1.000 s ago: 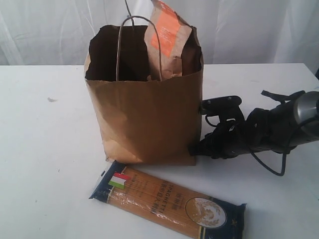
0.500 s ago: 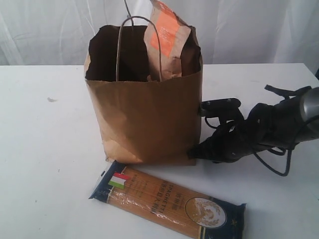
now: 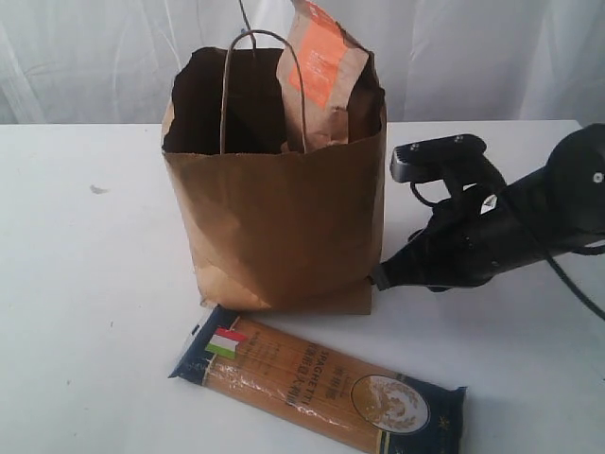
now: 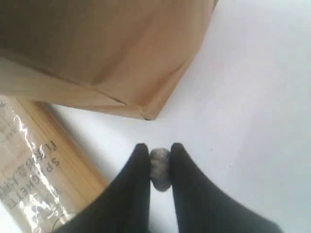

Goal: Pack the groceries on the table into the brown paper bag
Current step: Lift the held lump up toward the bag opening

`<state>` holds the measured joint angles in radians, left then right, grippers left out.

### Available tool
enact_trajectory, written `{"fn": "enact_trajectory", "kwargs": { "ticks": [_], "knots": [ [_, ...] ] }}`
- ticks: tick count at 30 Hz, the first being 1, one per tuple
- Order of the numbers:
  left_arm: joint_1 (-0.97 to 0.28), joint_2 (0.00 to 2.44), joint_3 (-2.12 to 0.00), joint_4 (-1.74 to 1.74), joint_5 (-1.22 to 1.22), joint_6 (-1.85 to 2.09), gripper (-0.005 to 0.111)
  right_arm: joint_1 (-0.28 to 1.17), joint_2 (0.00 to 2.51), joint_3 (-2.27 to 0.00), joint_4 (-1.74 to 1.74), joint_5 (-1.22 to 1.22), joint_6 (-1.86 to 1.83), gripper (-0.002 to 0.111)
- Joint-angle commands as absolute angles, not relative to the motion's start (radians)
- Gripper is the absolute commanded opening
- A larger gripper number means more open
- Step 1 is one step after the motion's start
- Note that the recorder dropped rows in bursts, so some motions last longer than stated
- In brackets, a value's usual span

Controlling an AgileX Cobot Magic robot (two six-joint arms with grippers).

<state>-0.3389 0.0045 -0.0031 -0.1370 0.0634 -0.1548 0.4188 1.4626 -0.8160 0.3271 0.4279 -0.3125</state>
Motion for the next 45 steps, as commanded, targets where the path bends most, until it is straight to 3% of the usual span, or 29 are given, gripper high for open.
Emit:
{"fn": "enact_trajectory", "kwargs": {
  "ticks": [1, 7, 14, 24, 32, 45],
  "knots": [
    [-0.338, 0.000, 0.000, -0.148, 0.060, -0.157, 0.000, 0.423, 1.364, -0.811, 0.204, 0.561, -0.231, 0.000],
    [-0.338, 0.000, 0.000, -0.148, 0.060, -0.157, 0.000, 0.461, 1.247, -0.811, 0.185, 0.756, -0.365, 0.000],
    [-0.338, 0.000, 0.000, -0.148, 0.060, -0.157, 0.000, 0.648, 1.191, -0.910, 0.277, 0.842, -0.476, 0.000],
    [-0.338, 0.000, 0.000, -0.148, 0.060, -0.157, 0.000, 0.949, 1.309, -1.241, 0.280, 0.675, -0.567, 0.000],
    [-0.338, 0.000, 0.000, -0.148, 0.060, -0.157, 0.000, 0.947, 1.467, -1.507, 0.116, 0.433, -0.252, 0.000],
    [-0.338, 0.000, 0.000, -0.148, 0.060, -0.157, 0.000, 0.825, 1.779, -1.930, -0.176, 0.883, 0.013, 0.000]
  ]
}}
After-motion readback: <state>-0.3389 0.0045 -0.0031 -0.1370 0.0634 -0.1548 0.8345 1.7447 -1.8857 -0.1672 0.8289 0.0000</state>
